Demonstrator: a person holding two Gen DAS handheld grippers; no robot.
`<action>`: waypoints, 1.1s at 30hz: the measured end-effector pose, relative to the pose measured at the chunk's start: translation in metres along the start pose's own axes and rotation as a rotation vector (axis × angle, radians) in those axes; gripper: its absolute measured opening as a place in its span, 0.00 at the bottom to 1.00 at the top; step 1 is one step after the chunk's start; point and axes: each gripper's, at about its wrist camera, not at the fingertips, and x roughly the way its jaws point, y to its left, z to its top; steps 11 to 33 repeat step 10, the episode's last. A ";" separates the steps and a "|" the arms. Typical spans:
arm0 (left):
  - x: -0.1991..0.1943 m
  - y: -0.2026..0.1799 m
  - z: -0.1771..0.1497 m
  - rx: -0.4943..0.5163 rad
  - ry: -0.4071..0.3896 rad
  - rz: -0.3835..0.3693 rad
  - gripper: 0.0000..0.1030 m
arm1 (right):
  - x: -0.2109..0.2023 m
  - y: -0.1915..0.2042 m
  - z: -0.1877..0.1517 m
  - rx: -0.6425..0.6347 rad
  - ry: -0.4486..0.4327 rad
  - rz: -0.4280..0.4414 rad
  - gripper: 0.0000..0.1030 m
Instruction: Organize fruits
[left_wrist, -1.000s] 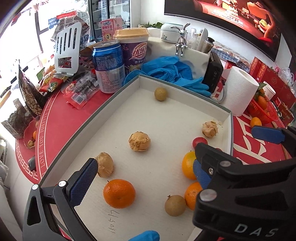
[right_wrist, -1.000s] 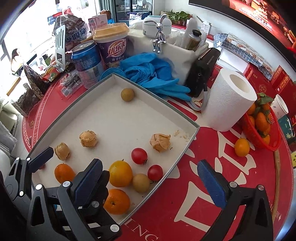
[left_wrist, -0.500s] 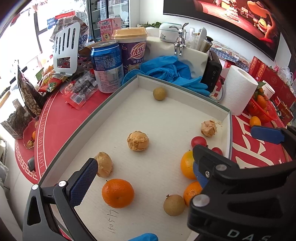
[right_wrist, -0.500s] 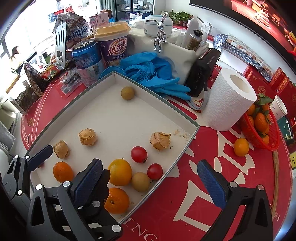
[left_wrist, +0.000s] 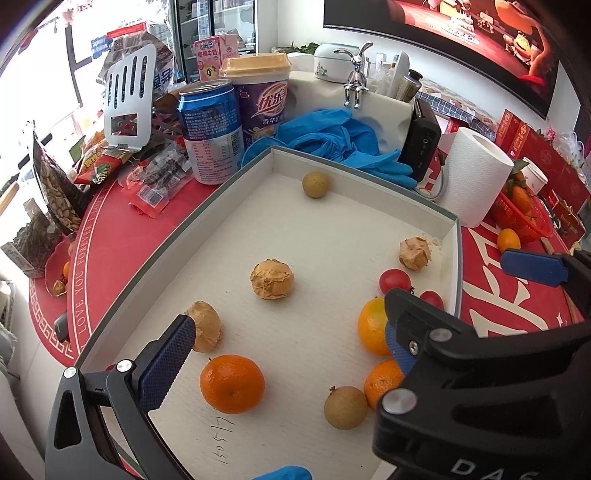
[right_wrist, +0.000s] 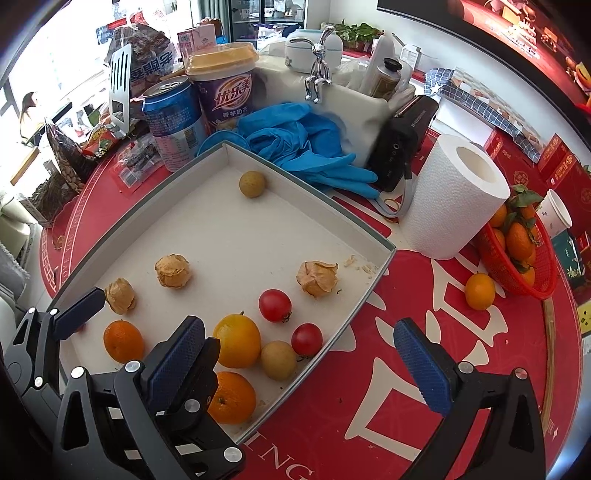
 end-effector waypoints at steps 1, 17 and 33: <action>0.000 0.000 0.000 0.000 0.001 0.000 1.00 | 0.000 0.000 0.000 0.000 0.000 -0.001 1.00; -0.003 -0.002 -0.002 0.014 -0.027 0.008 1.00 | 0.000 -0.003 -0.002 0.012 -0.006 0.007 1.00; -0.003 -0.002 -0.002 0.014 -0.027 0.008 1.00 | 0.000 -0.003 -0.002 0.012 -0.006 0.007 1.00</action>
